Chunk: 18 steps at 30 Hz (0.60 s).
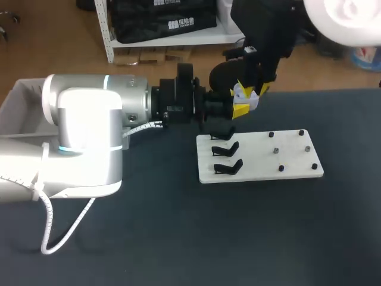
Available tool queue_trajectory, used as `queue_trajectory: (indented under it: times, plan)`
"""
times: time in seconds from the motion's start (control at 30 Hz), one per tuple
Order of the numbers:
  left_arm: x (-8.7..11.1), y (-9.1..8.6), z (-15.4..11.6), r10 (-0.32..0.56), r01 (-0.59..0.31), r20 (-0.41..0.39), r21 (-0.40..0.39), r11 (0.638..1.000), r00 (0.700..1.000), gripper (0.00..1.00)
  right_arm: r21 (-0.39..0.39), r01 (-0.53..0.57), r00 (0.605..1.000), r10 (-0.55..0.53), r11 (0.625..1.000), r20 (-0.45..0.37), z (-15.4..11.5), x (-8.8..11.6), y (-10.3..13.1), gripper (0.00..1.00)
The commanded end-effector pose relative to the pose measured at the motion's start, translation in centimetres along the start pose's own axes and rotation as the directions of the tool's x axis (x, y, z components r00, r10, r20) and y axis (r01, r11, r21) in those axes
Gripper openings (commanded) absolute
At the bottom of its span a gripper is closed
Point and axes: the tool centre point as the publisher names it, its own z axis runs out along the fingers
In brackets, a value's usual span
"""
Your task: Pick up each earbud case from the left stands, insert the matching earbuds, close the lid, and place the case in the box.
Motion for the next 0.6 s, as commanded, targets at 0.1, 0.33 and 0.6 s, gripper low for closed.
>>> queue_trajectory:
  times: [0.1, 0.33, 0.6]
  plan:
    - [0.1, -0.1, 0.0, 0.004, -0.003, 0.007, -0.005, 1.000, 1.000, 0.00, -0.002, 0.015, 1.000, -0.015, 1.000, 0.004, 1.0, -1.6, -0.5, 0.00]
    - [0.1, -0.1, 0.0, 0.004, -0.003, 0.007, -0.005, 1.000, 1.000, 0.00, -0.017, 0.030, 0.999, -0.030, 0.999, 0.021, 2.5, -2.7, -0.8, 0.00]
    - [0.1, -0.1, 0.0, 0.004, -0.003, 0.007, -0.005, 1.000, 1.000, 0.00, -0.016, 0.030, 0.997, -0.028, 0.999, 0.066, 3.7, -3.8, -1.0, 0.00]
